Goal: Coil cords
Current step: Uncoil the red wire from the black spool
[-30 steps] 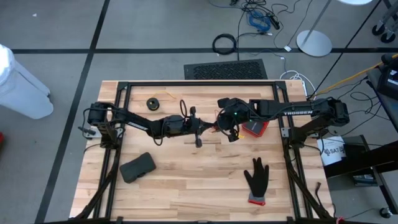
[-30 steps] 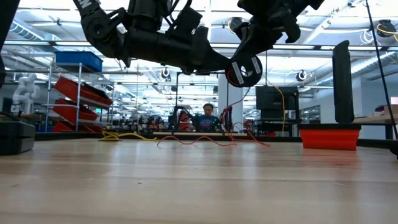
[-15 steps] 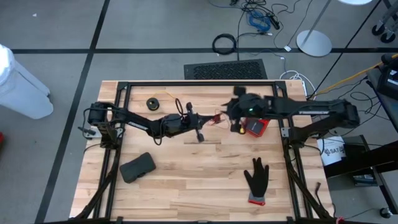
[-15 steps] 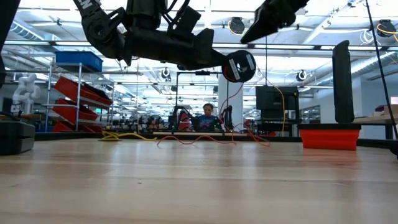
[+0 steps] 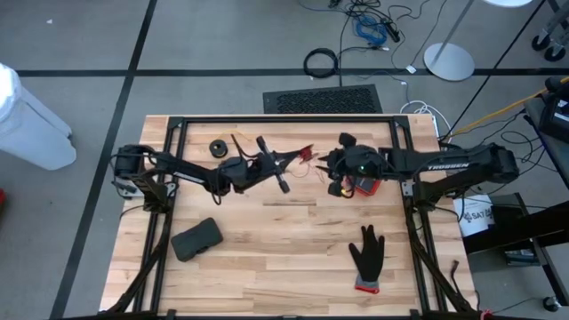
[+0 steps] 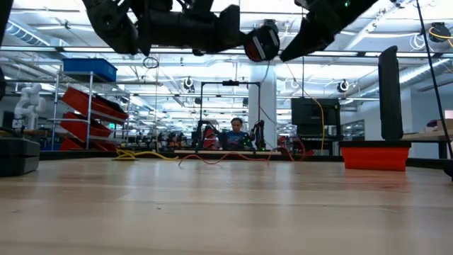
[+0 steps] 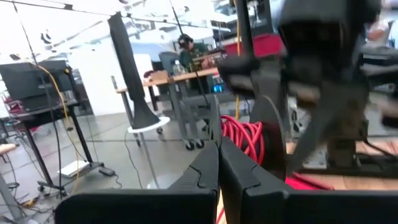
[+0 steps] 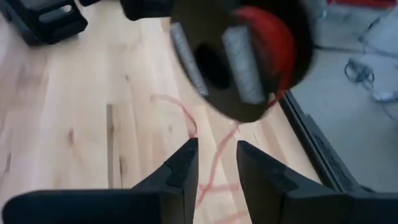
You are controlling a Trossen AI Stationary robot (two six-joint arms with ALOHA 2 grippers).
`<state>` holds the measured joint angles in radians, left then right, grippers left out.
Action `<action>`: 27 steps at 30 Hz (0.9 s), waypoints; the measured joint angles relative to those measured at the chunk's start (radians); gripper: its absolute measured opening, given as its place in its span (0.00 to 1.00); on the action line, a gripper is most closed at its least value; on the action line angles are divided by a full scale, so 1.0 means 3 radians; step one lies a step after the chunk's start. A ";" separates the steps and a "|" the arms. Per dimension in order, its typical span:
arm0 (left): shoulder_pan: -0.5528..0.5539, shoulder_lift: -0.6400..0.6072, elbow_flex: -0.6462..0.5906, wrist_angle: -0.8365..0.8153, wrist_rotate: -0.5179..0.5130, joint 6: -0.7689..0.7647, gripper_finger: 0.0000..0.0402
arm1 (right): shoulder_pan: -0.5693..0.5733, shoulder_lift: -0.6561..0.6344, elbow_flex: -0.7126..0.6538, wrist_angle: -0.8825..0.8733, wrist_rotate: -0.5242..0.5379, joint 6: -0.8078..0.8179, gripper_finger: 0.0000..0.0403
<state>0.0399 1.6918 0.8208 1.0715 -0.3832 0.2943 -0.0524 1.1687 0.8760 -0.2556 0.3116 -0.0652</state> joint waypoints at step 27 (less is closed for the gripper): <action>-0.0058 -0.0133 0.0001 0.0121 0.0193 -0.0294 0.00 | -0.0047 0.0545 -0.1154 0.3363 0.0036 -0.0368 0.23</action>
<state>0.0223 1.6520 0.8211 1.1078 -0.3254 0.2062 -0.0666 1.3320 0.5297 0.7534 0.3225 -0.1756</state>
